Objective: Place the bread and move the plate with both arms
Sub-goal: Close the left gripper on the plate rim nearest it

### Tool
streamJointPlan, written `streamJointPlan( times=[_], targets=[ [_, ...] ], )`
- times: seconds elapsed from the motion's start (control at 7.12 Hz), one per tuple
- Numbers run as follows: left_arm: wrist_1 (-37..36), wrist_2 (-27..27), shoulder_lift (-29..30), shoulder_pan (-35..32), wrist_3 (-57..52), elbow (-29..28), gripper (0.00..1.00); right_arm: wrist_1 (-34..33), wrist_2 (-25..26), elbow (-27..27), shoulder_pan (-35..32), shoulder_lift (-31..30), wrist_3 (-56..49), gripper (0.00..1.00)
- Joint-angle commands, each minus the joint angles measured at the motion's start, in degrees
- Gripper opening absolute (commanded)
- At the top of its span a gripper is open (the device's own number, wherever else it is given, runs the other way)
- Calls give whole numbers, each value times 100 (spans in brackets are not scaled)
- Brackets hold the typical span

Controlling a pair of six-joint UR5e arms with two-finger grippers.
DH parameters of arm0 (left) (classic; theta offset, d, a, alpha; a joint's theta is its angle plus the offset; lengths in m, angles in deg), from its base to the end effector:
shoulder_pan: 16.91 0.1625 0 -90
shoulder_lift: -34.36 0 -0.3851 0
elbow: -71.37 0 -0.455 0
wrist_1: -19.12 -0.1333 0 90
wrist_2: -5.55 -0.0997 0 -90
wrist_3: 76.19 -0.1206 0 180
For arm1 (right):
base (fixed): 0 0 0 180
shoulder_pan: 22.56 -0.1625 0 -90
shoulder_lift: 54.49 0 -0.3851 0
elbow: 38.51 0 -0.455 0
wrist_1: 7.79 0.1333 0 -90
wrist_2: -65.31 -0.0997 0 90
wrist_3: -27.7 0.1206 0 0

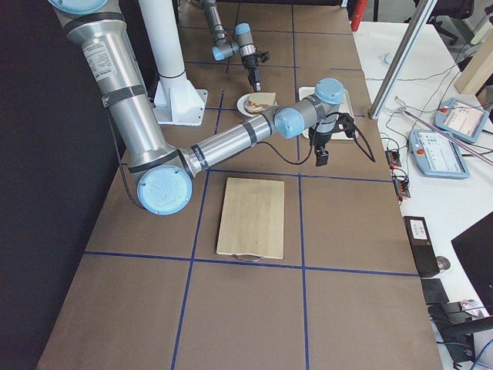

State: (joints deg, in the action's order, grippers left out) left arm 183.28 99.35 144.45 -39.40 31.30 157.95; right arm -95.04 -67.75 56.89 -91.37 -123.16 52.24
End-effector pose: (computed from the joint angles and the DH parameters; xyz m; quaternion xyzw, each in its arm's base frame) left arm 0.5869 -0.3786 0.2922 0.0078 0.7122 -0.2176 0.6674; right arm -0.1971 -0.6493 0.3442 0.0802 -0.4190 -0.0670 0.9020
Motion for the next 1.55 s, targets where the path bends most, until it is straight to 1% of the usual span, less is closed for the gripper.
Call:
streamJointPlan(
  times=[0.0, 1.12, 1.41],
  targets=[
    [11, -2, -23, -1, 8, 16, 47, -11, 0, 4, 0, 3, -2, 100],
    [-51, -11, 12, 43, 17, -27, 47, -11, 0, 13, 0, -15, 7, 100],
    [-68, -11, 29, 69, 17, -88, 43, -11, 0, 4, 0, -23, 7, 100]
  ],
)
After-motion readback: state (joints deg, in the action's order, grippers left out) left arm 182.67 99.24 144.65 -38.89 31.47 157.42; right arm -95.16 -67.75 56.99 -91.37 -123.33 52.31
